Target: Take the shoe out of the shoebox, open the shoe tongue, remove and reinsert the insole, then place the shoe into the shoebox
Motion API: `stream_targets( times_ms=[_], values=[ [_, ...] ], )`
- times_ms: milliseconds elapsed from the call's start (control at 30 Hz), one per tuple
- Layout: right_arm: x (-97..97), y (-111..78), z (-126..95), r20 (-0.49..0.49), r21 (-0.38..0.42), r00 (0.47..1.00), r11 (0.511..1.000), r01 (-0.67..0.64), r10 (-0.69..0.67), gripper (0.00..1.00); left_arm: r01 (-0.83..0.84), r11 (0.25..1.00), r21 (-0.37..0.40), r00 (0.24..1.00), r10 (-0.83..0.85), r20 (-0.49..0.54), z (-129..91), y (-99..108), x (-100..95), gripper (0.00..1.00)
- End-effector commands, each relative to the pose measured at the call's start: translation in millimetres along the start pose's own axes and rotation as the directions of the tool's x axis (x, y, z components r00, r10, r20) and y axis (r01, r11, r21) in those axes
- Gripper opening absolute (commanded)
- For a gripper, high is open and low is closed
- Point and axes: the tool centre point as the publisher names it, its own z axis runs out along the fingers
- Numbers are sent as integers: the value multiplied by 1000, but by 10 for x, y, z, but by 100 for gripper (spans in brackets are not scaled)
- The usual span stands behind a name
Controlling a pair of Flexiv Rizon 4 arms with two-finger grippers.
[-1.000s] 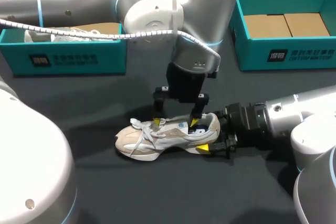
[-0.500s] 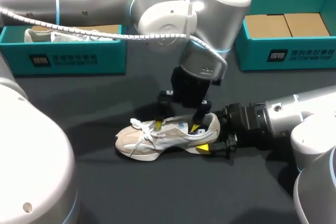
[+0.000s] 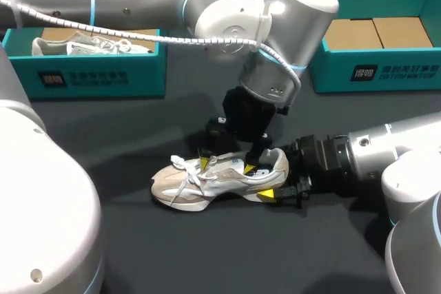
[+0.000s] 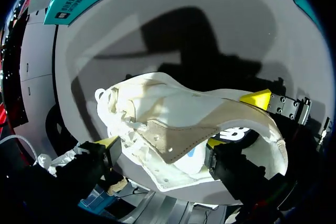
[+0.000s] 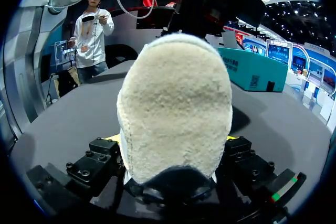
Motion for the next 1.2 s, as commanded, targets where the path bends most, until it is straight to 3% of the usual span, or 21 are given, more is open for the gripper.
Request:
stream_targets(
  times_ms=[33,167,233,433,600,633,700,733,900,1100,1200],
  values=[
    [7,6,-1,1,6,1000,1000,0,0,0,128,992,-8,992,-128,6,-9,17,-26,87],
    [7,6,-1,1,6,1000,1000,0,0,0,108,994,-15,994,-108,5,-34,42,-75,82],
    [7,6,-1,1,6,1000,1000,0,0,0,101,995,-11,995,-100,8,-47,54,-76,85],
    [7,6,-1,1,6,1000,1000,0,0,0,73,997,10,996,-73,45,-87,59,55,93],
    [7,6,-1,1,6,1000,1000,0,0,0,45,999,0,996,-45,83,-87,57,178,90],
    [7,6,-1,1,6,1000,1000,0,0,0,46,999,-1,995,-45,84,-89,54,189,85],
    [7,6,-1,1,6,1000,1000,0,0,0,47,999,-3,995,-47,84,-93,55,184,51],
    [7,6,-1,1,6,1000,1000,0,0,0,46,999,-4,995,-46,84,-94,61,162,46],
    [7,6,-1,1,6,1000,1000,0,0,0,43,999,-2,997,-43,61,-112,78,29,31],
    [7,6,-1,1,6,1000,1000,0,0,0,37,999,1,999,-37,6,-173,126,-156,0],
    [7,6,-1,1,6,1000,1000,0,0,0,31,999,7,999,-31,-19,-192,166,-233,0]
  ],
)
